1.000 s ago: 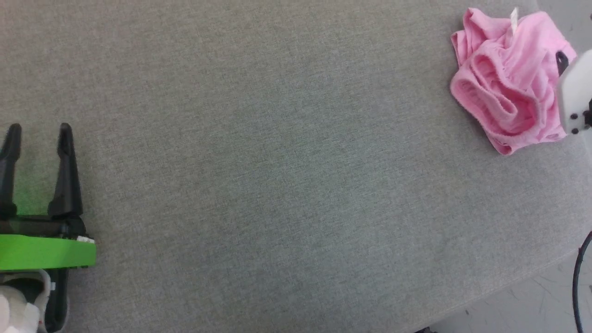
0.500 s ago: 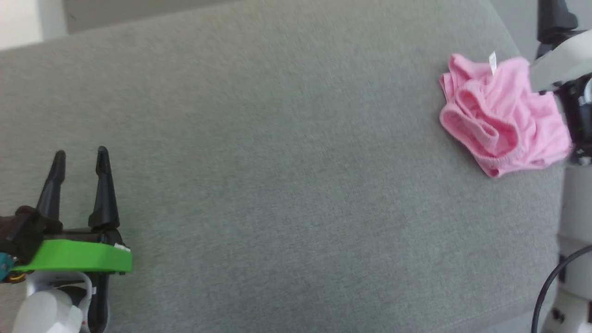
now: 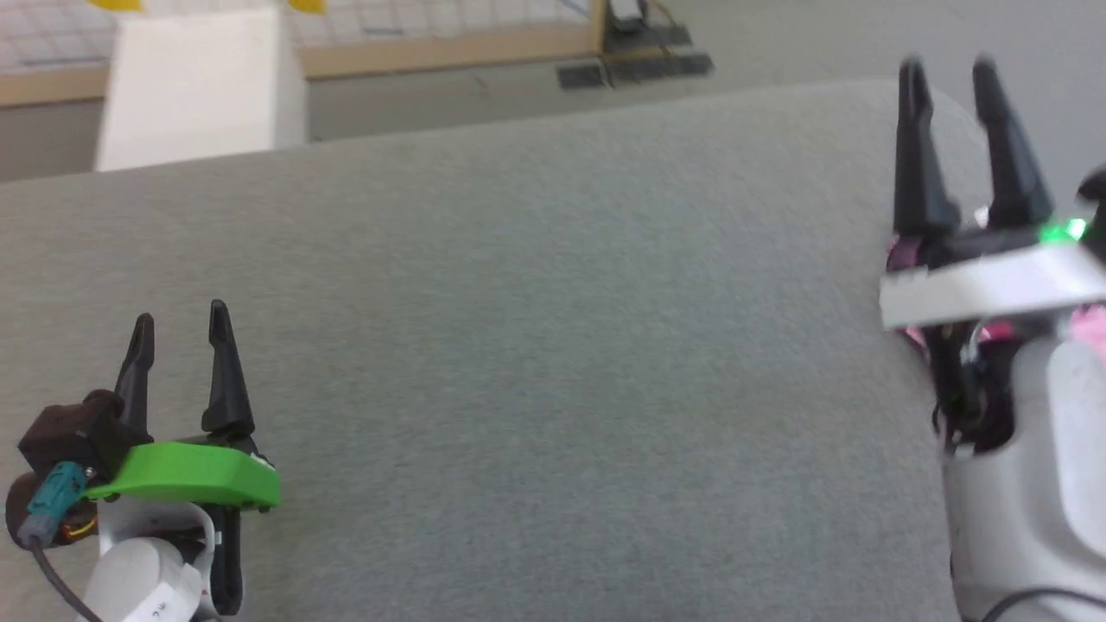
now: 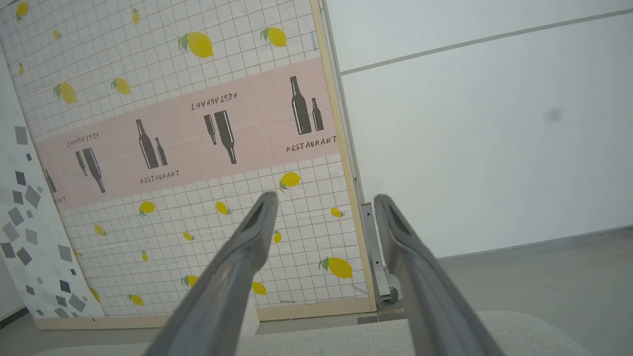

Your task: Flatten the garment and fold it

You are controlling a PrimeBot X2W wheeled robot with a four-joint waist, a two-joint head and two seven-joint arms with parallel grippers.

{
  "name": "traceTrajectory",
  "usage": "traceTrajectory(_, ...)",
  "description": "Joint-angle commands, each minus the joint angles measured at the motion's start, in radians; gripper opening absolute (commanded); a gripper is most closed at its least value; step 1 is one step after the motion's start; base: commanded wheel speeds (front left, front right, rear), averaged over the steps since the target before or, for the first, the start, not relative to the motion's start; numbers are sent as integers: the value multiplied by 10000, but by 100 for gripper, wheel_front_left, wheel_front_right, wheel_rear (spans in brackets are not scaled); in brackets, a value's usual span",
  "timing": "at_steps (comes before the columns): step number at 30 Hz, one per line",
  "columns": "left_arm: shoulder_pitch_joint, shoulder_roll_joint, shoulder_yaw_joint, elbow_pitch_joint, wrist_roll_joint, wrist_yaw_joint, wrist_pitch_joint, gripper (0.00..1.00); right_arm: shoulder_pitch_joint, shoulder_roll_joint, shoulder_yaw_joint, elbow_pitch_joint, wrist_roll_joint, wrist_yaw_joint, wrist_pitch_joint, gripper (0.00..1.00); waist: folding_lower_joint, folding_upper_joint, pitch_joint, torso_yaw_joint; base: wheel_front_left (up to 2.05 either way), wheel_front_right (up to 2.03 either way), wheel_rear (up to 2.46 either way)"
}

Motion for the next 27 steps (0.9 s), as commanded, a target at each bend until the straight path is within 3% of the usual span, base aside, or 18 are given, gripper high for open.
traceTrajectory(1,-199,-81,-14,95,-39,54,-72,100,294,9,39,177,-27,-13,-285,100,1,79,-738,772,0,0,0)
traceTrajectory(8,-207,-249,-83,572,-173,76,-203,100,1440,11,243,1057,-402,-13,-1145,100,1,79,-999,1237,0,0,0)
traceTrajectory(27,-183,-475,-880,1697,185,-64,-508,100,3818,12,336,1374,-976,-13,-1286,100,1,79,-1208,1793,0,0,0)
